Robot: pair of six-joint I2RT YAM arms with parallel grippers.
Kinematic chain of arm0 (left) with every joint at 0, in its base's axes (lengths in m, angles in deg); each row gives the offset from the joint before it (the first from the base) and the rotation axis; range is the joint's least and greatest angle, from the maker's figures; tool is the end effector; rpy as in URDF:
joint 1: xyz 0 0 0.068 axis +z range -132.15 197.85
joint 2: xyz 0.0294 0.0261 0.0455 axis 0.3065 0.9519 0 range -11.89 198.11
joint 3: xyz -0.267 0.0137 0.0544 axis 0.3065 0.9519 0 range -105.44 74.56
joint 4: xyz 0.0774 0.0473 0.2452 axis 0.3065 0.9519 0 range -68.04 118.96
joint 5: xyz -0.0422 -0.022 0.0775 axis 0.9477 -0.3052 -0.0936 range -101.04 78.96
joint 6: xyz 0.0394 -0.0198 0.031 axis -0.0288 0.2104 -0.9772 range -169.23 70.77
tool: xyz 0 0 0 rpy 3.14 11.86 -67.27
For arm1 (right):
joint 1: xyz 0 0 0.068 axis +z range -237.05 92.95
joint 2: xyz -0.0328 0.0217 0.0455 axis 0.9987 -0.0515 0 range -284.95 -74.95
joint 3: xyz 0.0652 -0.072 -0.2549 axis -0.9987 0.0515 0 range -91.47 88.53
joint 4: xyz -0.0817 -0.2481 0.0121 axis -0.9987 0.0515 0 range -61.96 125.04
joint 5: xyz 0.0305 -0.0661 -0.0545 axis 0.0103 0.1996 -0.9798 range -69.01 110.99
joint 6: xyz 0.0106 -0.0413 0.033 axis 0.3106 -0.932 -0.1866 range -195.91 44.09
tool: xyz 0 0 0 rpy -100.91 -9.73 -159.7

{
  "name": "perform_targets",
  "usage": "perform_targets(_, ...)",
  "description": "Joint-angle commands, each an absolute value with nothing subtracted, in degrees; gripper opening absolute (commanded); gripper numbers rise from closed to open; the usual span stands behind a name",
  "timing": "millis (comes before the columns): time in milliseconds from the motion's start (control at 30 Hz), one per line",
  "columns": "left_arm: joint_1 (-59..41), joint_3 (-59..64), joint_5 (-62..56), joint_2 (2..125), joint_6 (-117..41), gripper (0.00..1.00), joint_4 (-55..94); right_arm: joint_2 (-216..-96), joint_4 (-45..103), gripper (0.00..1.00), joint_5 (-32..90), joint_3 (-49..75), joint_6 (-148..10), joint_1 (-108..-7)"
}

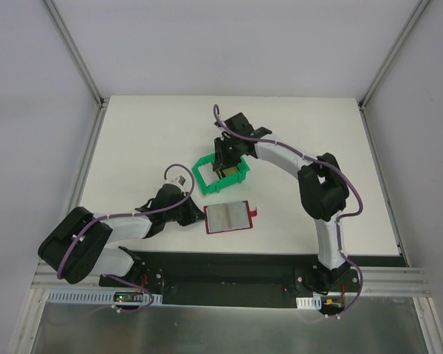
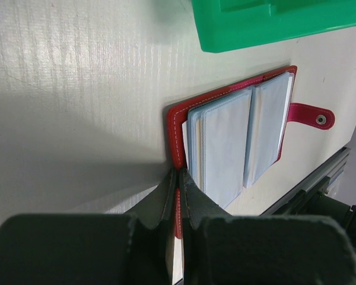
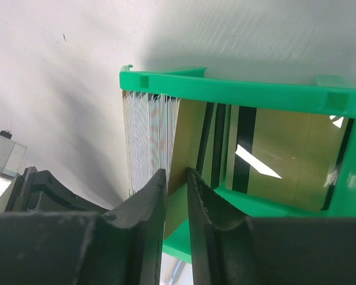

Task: Put the credit cards into the card holder
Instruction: Pick up the credit card from the storage box.

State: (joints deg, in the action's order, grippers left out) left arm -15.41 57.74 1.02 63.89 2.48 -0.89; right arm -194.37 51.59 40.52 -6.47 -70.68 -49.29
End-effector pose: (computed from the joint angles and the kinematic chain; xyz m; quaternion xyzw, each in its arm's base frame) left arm 0.1806 -0.1274 0.1263 -0.0951 0.8827 -0.3734 0.2691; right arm 0.3640 0.2970 0.2169 -0.3160 0.8661 0.2768 0.2709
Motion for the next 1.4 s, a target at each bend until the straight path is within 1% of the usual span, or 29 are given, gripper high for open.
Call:
perform_targets(0, -14.67, 59.62, -1.81, 66.59, -0.62, 0.00, 8.43, -189.65, 52.21, 0.20, 40.42, -7.00, -71.52, -48.73)
perform_targets(133, -14.67, 59.71, -1.90, 66.77, -0.71, 0.00, 8.25, -188.95, 53.09, 0.13, 38.49, -7.18, -72.04, -48.73)
perform_targets(367, -14.67, 59.89, -1.63, 67.03, -0.53, 0.00, 7.81, -187.19, 54.67, 0.00, 31.46, -7.97, -74.42, -48.72)
perform_targets(500, -14.67, 59.89, -1.81, 66.68, -0.54, 0.00, 7.81, -184.82, 53.10, 0.00, 29.87, -6.75, -74.86, -48.73)
perform_targets(700, -14.67, 59.97, -1.28, 66.86, -0.71, 0.00, 7.81, -178.06, 48.97, 0.00, 27.06, -1.21, -73.72, -48.81)
perform_targets(833, -14.67, 60.06, -1.11, 66.33, -0.98, 0.00, 7.99, -171.12, 44.40, 0.00, 26.44, 5.54, -71.44, -49.16)
perform_targets(967, -14.67, 60.50, -0.84, 65.89, -0.71, 0.00, 8.08, -164.26, 37.99, 0.00, 29.24, 13.89, -68.01, -49.25)
perform_targets(1167, -14.67, 60.32, -0.67, 65.98, -0.89, 0.00, 7.99, -154.07, 25.17, 0.00, 33.03, 29.97, -58.96, -48.90)
perform_targets(1367, -14.67, 60.33, -0.40, 66.15, -0.89, 0.00, 7.72, -148.44, 22.16, 0.00, 32.16, 39.38, -53.77, -47.76)
